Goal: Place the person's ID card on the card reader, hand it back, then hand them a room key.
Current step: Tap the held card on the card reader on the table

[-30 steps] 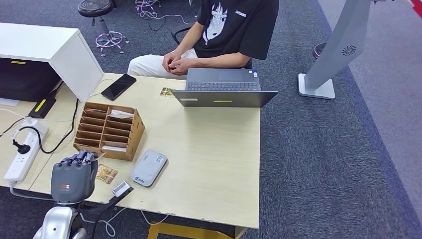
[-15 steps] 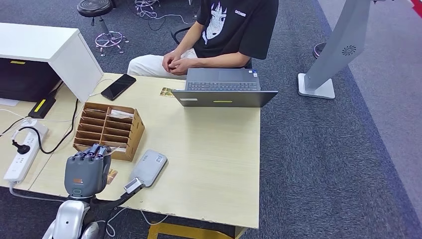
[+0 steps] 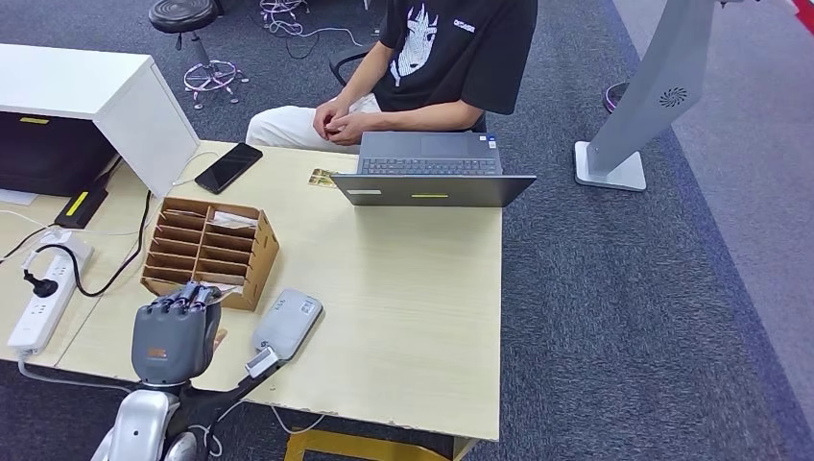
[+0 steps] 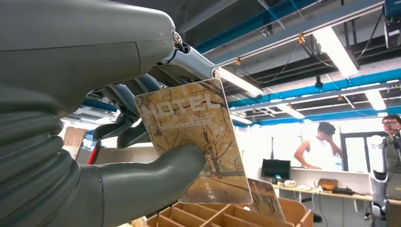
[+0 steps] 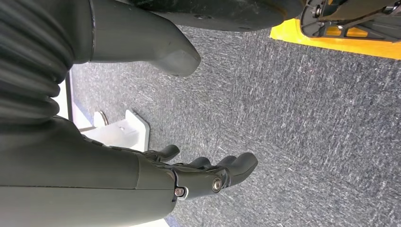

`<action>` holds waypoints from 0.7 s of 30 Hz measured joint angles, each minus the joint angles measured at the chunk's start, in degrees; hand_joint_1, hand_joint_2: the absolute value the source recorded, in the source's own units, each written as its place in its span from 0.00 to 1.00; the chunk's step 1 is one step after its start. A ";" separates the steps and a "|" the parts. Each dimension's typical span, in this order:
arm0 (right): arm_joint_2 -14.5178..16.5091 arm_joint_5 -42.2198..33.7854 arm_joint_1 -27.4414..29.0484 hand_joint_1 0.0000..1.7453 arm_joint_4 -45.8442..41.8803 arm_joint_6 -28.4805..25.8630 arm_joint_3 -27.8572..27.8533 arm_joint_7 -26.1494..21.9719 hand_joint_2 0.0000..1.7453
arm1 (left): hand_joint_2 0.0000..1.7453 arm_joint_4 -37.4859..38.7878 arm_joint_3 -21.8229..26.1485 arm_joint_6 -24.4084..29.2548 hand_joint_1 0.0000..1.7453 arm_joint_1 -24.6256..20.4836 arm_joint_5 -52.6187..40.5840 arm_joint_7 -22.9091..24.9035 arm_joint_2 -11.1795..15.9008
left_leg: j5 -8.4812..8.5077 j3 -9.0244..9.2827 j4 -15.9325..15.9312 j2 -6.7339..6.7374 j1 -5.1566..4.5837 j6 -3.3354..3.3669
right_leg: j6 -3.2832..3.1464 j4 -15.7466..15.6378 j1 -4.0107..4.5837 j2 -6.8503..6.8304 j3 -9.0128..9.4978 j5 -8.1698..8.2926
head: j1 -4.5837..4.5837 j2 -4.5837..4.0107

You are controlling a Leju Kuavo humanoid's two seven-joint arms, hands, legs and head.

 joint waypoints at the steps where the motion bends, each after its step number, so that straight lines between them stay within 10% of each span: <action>1: 0.00 -0.20 0.01 0.00 0.01 0.13 -0.02 -0.05 1.00 | 1.00 0.05 0.00 -0.01 1.00 0.18 0.01 -0.14 -0.14 | 0.00 0.00 0.00 0.00 0.00 0.00 | 0.00 0.00 0.00 0.00 0.00 0.00 | -0.01 0.00; 21: 0.00 -1.87 0.02 0.00 0.05 0.19 -0.61 -0.48 1.00 | 1.00 11.33 0.00 -0.01 1.00 -2.09 0.68 -4.01 -2.52 | 0.00 0.00 0.00 -0.01 0.00 0.00 | 0.00 -0.01 0.00 -0.01 0.01 0.00 | 0.00 0.00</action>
